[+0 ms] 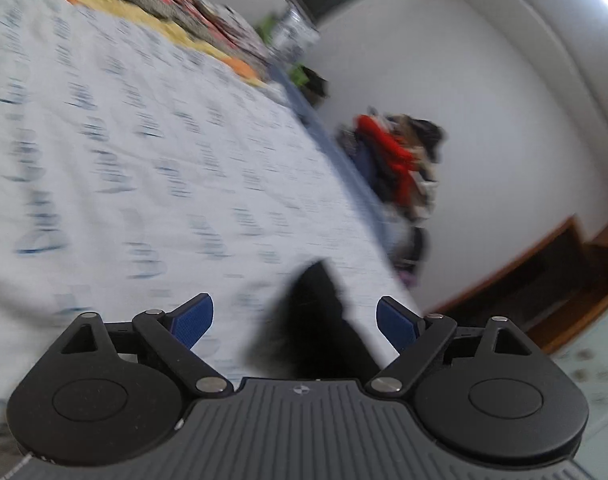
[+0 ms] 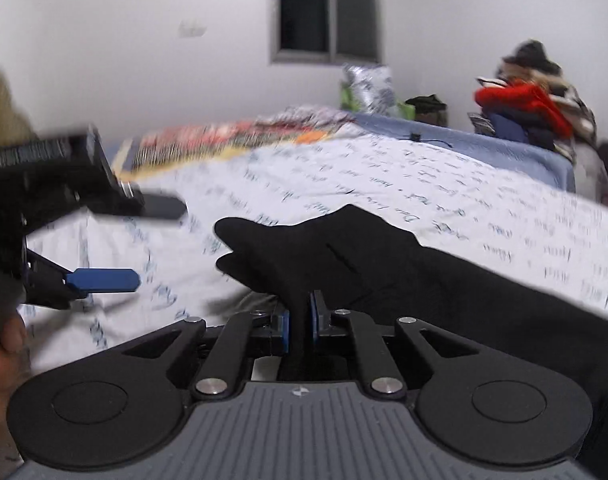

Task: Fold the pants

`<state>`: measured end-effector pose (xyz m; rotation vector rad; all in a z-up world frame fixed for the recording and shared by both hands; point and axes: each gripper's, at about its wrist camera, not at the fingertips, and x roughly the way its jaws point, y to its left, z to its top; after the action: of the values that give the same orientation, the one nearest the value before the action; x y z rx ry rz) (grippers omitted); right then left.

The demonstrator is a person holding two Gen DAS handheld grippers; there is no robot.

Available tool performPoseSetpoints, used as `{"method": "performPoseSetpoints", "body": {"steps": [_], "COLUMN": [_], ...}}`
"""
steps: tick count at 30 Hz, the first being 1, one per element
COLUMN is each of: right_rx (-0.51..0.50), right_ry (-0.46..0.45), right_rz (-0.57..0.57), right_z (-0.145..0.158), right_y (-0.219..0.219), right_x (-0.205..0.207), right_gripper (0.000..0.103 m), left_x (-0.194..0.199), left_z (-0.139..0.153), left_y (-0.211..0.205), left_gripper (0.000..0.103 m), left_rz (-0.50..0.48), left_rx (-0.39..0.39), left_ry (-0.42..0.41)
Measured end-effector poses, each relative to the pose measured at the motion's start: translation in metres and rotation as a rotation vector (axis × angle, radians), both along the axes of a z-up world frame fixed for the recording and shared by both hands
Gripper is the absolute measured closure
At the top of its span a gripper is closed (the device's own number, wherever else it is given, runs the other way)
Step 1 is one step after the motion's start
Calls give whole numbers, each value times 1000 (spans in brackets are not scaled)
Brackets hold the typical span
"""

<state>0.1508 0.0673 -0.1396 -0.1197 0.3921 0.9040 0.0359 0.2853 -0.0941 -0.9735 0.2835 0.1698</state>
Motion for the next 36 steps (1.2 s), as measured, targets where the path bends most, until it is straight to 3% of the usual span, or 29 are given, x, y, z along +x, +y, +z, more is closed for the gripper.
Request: {"method": "performPoseSetpoints", "body": {"steps": [2, 3, 6, 8, 11, 12, 13, 15, 17, 19, 20, 21, 22, 25, 28, 32, 36], "right_rx": [65, 87, 115, 123, 117, 105, 88, 57, 112, 248, 332, 429, 525, 708, 775, 813, 791], "right_ry": [7, 17, 47, 50, 83, 111, 139, 208, 329, 520, 601, 673, 742, 908, 955, 1023, 1019], "right_rz": [-26, -30, -37, -32, -7, 11, 22, 50, 79, 79, 69, 57, 41, -30, -73, -72, -63], "right_z": [4, 4, 6, 6, 4, 4, 3, 4, 10, 16, 17, 16, 14, 6, 1, -16, -29], "right_y": [-9, -12, -17, -17, -17, -15, -13, -12, -26, -58, -77, -100, -123, -181, -219, -233, -229], "right_x": [1, 3, 8, 9, 13, 15, 18, 22, 31, 46, 54, 63, 73, 100, 113, 116, 115], "right_gripper": [94, 94, 94, 94, 94, 94, 94, 89, 83, 59, 28, 5, 0, 0, 0, 0, 0], "left_x": [23, 39, 74, 90, 114, 122, 126, 130, 130, 133, 133, 134, 134, 124, 117, 111, 86], "left_z": [3, -1, -18, -21, -24, -24, -25, -27, -22, -6, 5, 17, 30, 63, 64, 17, 0], "left_y": [2, 4, 7, 4, 2, -1, -2, -1, -2, -10, -19, -33, -50, -115, -189, -259, -271], "left_gripper": [8, 8, 11, 11, 42, 60, 71, 79, 79, 81, 82, 83, 84, 84, 84, 83, 68], "left_rz": [-115, -154, -186, -166, -177, -178, -163, -147, -166, -191, -201, -212, -226, -306, -450, -623, -622], "left_rx": [-72, -126, -257, -255, -234, -205, -166, -118, -53, 66, 142, 243, 353, 629, 779, 816, 857], "left_ry": [-21, 10, 115, 148, 198, 244, 291, 333, 342, 360, 365, 363, 349, 260, 186, 201, 104]}}
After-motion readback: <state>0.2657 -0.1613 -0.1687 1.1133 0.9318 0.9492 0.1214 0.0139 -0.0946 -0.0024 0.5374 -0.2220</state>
